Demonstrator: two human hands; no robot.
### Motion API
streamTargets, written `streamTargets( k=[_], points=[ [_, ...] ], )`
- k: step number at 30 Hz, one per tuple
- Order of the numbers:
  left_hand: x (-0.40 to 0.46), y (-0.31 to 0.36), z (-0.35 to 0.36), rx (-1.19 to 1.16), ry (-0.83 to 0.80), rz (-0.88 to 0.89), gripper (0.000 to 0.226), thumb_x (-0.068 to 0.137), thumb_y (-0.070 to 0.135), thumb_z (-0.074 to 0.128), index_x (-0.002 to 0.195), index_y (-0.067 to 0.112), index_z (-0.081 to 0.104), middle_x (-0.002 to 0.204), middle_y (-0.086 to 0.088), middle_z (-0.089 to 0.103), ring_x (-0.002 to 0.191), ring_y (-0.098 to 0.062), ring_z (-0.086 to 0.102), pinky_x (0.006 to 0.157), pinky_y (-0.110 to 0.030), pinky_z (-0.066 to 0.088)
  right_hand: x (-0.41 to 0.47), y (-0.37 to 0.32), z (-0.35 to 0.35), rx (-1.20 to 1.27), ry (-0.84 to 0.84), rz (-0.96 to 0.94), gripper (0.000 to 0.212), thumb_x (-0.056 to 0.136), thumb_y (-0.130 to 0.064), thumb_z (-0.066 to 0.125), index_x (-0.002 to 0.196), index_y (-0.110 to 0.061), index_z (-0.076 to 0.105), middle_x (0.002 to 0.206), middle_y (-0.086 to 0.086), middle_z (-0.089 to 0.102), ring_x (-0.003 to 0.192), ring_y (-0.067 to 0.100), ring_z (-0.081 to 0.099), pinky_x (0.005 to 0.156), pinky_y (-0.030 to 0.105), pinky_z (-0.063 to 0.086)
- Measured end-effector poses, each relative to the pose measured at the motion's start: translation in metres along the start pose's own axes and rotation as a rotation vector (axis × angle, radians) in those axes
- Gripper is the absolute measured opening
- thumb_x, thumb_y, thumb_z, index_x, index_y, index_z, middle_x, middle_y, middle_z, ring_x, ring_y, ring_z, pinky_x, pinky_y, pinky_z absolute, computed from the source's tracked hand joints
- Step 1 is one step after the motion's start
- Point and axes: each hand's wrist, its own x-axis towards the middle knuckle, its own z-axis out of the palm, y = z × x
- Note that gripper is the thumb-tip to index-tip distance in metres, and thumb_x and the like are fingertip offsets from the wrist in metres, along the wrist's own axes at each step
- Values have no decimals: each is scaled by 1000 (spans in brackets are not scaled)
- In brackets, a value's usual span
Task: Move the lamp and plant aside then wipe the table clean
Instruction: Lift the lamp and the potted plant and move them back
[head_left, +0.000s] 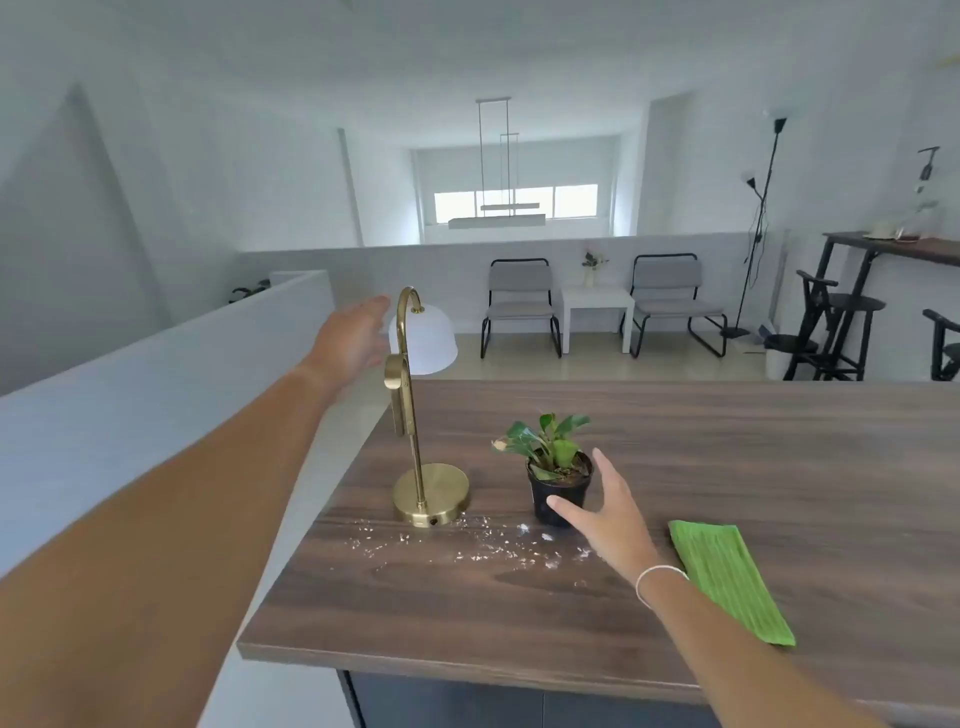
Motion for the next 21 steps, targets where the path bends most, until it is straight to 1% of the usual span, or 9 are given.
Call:
streamTargets(
  k=[2, 3, 5, 8, 9, 11, 15, 18, 21],
  points=[
    [8, 0, 4, -40, -31, 6, 17, 90, 37, 44, 82, 23, 50, 87, 2, 49, 75, -15, 52, 71, -26, 43, 3, 2, 6, 37, 26, 17, 97, 67, -47, 76, 144, -35, 19, 152, -9, 26, 138, 11, 28, 99, 24, 26],
    [12, -1, 6, -34, -61, 5, 20, 90, 37, 44, 79, 23, 52, 88, 1, 52, 75, -17, 53, 71, -26, 44, 4, 7, 10, 57, 31, 44, 97, 66, -47, 76, 143, -37, 19, 152, -10, 27, 138, 10, 28, 100, 24, 25],
    [22, -6, 11, -54, -117, 6, 26, 92, 37, 42, 88, 19, 59, 96, -4, 56, 81, -22, 56, 72, -28, 46, 6, 13, 19, 112, 49, 78, 97, 65, -46, 78, 143, -38, 20, 151, -11, 28, 137, 9, 28, 102, 25, 26],
    [37, -8, 14, -108, -122, 14, 26, 94, 37, 39, 84, 20, 57, 102, -6, 57, 89, -25, 57, 79, -32, 47, 10, 16, 30, 161, 71, 89, 98, 62, -43, 80, 141, -40, 21, 148, -13, 35, 129, 2, 34, 104, 26, 30],
    [42, -10, 14, -132, -127, 15, 26, 94, 36, 38, 84, 21, 56, 100, -5, 60, 89, -25, 58, 83, -34, 47, 12, 18, 33, 187, 75, 88, 98, 62, -42, 80, 141, -41, 21, 147, -13, 37, 128, 2, 36, 107, 28, 32],
    [50, -13, 15, -196, -129, 7, 25, 95, 36, 38, 86, 19, 55, 91, -4, 63, 79, -22, 61, 84, -33, 49, 16, 20, 38, 241, 87, 104, 99, 59, -42, 80, 139, -45, 21, 144, -12, 43, 130, 7, 42, 112, 37, 34],
    [57, -19, 21, -267, -84, -20, 27, 94, 35, 41, 82, 15, 55, 73, -1, 60, 56, -13, 53, 66, -25, 53, 18, 19, 44, 254, 140, 107, 97, 59, -40, 80, 135, -51, 21, 140, -10, 47, 127, 11, 47, 109, 40, 39],
    [58, -21, 25, -286, -71, -55, 28, 93, 37, 43, 80, 16, 56, 61, 3, 52, 42, -8, 46, 56, -24, 46, 19, 19, 46, 252, 160, 97, 96, 59, -39, 81, 135, -51, 23, 138, -10, 49, 125, 12, 49, 108, 40, 40],
    [62, -25, 26, -283, -125, -50, 28, 94, 40, 38, 99, 21, 59, 57, 7, 40, 37, -5, 37, 50, -21, 36, 20, 21, 46, 247, 171, 89, 94, 59, -39, 82, 133, -51, 26, 135, -11, 51, 123, 12, 50, 107, 38, 41]
  ],
)
